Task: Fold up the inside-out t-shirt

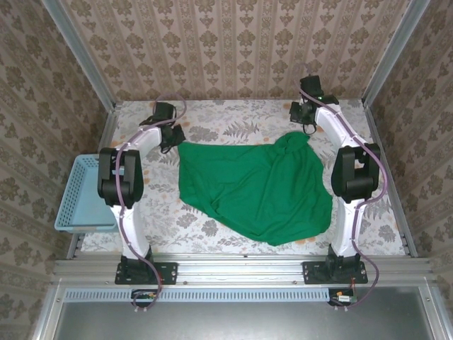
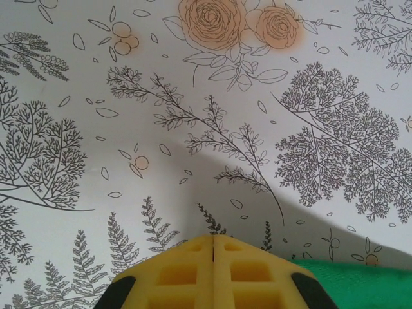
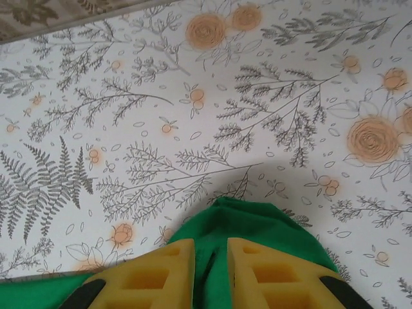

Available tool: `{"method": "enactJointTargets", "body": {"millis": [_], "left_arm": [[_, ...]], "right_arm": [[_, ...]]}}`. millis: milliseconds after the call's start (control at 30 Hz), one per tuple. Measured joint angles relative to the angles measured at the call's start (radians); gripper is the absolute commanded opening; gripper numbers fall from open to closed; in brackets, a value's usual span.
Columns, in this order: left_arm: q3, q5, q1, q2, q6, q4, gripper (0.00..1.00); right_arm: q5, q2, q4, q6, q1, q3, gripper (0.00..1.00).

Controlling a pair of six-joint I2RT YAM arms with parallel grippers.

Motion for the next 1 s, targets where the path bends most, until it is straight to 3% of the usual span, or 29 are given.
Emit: {"method": "enactJointTargets", "body": {"millis": [100, 267, 433, 533, 667, 767, 1000], "left_arm": [[0.112, 0.005, 0.033, 0.043, 0.007, 0.013, 0.58], [-0.183, -0.027, 0.035, -0.236, 0.006, 0.015, 0.59], [-0.484, -0.056, -0.151, -0.547, 0.003, 0.028, 0.58], [-0.578, -0.052, -0.251, -0.614, -0.001, 0.026, 0.58], [-0.626, -0.047, -0.338, -0.58, -0.02, 0.035, 0.56], [-0.626, -0.029, -0.376, -0.495, -0.038, 0.072, 0.48], [-0.544, 0.005, -0.348, -0.274, -0.053, 0.122, 0.19]], "right_arm": [[0.001, 0.003, 0.023, 0.002, -0.011, 0.052, 0.59], [-0.002, -0.287, 0.084, 0.042, 0.003, -0.356, 0.63], [-0.027, -0.592, 0.156, 0.112, 0.105, -0.745, 0.63], [-0.039, -0.695, 0.192, 0.158, 0.178, -0.925, 0.64], [-0.06, -0.745, 0.24, 0.229, 0.211, -1.115, 0.64], [-0.076, -0.75, 0.272, 0.293, 0.211, -1.223, 0.65], [-0.105, -0.557, 0.348, 0.365, 0.166, -1.16, 0.61]]}}
